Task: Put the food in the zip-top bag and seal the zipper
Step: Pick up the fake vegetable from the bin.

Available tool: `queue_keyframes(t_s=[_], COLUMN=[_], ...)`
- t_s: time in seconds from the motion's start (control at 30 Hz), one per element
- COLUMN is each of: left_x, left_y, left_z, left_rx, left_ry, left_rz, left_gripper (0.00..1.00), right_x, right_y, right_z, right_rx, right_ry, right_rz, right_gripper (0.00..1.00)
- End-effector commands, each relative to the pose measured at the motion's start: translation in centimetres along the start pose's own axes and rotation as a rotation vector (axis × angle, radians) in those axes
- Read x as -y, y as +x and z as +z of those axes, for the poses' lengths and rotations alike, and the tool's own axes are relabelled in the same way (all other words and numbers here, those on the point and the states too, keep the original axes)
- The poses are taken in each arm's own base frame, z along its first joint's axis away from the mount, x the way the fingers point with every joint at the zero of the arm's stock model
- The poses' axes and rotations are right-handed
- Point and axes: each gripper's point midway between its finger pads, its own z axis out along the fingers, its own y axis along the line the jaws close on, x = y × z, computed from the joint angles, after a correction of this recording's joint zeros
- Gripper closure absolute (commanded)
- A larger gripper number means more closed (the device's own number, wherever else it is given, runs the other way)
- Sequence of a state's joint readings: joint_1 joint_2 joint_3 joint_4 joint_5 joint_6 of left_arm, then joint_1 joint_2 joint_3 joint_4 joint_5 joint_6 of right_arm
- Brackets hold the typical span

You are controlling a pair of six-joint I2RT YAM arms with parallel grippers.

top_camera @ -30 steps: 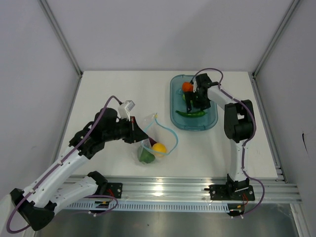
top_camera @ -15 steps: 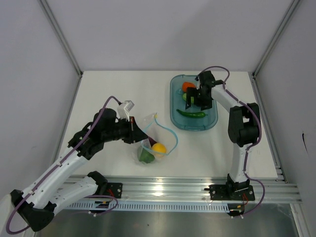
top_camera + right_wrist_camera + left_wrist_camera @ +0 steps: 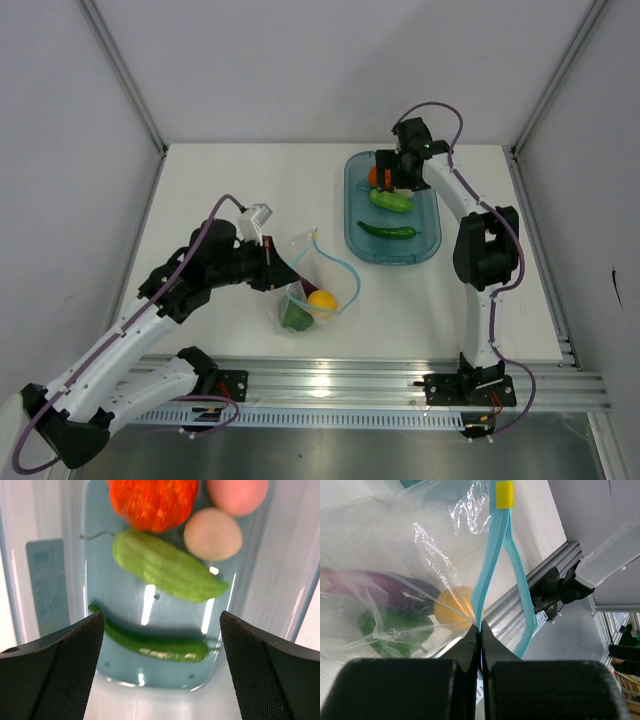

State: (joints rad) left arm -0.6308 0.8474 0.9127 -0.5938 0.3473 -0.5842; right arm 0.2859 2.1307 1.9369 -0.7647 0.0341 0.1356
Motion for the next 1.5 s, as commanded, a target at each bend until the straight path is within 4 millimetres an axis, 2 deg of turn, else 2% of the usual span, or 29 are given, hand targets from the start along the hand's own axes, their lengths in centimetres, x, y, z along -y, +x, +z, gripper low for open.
queue_keyframes(t_s=[0.0, 0.03, 0.2, 0.27, 0.47, 0.57, 0.7, 0.8, 0.83, 0.9, 1.0, 1.03, 1.13, 1.23, 1.27, 1.3, 1.33, 1.37, 1.4, 1.43, 1.47], left_x=[1.4, 1.3, 0.8, 0.7, 0.5, 0.3, 0.2, 0.2, 0.0, 0.3, 0.3, 0.4, 0.4, 0.1, 0.0, 0.0, 0.0, -0.1, -0.2, -0.3, -0.3], left_y=[-1.4, -1.4, -1.1, -1.0, -1.4, -1.5, -1.5, -1.6, -1.4, -1.6, -1.6, -1.6, -1.7, -1.7, -1.7, -1.7, -1.7, -1.6, -1.6, -1.7, -1.7], left_z=[-0.6, -0.6, -0.4, -0.3, -0.2, 0.0, 0.1, 0.4, 0.5, 0.5, 0.6, 0.6, 0.6, 0.8, 0.8, 0.8, 1.0, 1.1, 1.3, 1.4, 1.5], left_rx=[0.037, 0.038, 0.029, 0.025, 0.029, 0.025, 0.02, 0.016, 0.009, 0.012, 0.007, 0.006, 0.008, 0.007, 0.008, 0.008, 0.006, 0.004, 0.0, 0.0, 0.0], left_ry=[0.04, 0.036, 0.026, 0.022, 0.013, 0.006, 0.004, 0.003, 0.0, 0.008, 0.011, 0.013, 0.012, 0.003, 0.0, 0.0, -0.001, -0.003, -0.005, -0.007, -0.009], left_rz=[0.031, 0.033, 0.027, 0.025, 0.024, 0.019, 0.013, 0.006, 0.002, 0.005, 0.002, 0.002, 0.003, 0.0, -0.001, -0.001, -0.001, -0.002, -0.003, -0.002, 0.001], left_gripper=[1.0, 0.99, 0.99, 0.99, 0.99, 0.99, 1.0, 0.99, 0.99, 1.0, 0.99, 0.99, 0.99, 0.99, 0.99, 0.99, 0.99, 1.0, 0.99, 0.99, 0.99], right_x=[1.6, 1.5, 1.5, 1.6, 0.0, -0.2, -0.6, -0.7, -0.6, -0.5, -0.8, -0.8, -1.4, -2.3, -2.5, -3.1, -3.5, -4.5, -5.2, -5.8, -7.5], right_y=[-0.4, -1.1, -1.4, -0.7, 1.1, 1.9, 2.6, 3.2, 3.1, 3.5, 3.5, 3.2, 2.4, 1.8, 1.7, 1.0, 1.6, 1.9, 1.2, 1.2, 2.3], right_z=[1.3, 1.6, 3.4, 4.4, 6.3, 7.4, 8.1, 8.2, 7.9, 7.8, 6.9, 6.6, 5.0, 2.9, 2.1, 0.4, -0.3, -1.3, -3.6, -4.9, -6.0], right_rx=[-0.002, 0.033, 0.04, 0.015, -0.037, -0.053, -0.069, -0.069, -0.063, -0.06, -0.034, -0.022, 0.014, 0.043, 0.048, 0.08, 0.072, 0.074, 0.111, 0.124, 0.103], right_ry=[0.082, 0.083, 0.058, 0.057, -0.058, -0.062, -0.071, -0.075, -0.076, -0.075, -0.087, -0.09, -0.115, -0.129, -0.133, -0.144, -0.149, -0.165, -0.182, -0.208, -0.287], right_rz=[-0.134, -0.145, -0.261, -0.274, -0.312, -0.318, -0.322, -0.322, -0.321, -0.319, -0.318, -0.313, -0.29, -0.26, -0.249, -0.243, -0.225, -0.23, -0.222, -0.212, -0.185], right_gripper=[0.05, 0.06, 0.09, 0.1, 0.13, 0.15, 0.28, 0.35, 0.42, 0.46, 0.55, 0.64, 0.81, 0.93, 0.93, 0.94, 0.94, 0.94, 0.95, 0.95, 0.95])
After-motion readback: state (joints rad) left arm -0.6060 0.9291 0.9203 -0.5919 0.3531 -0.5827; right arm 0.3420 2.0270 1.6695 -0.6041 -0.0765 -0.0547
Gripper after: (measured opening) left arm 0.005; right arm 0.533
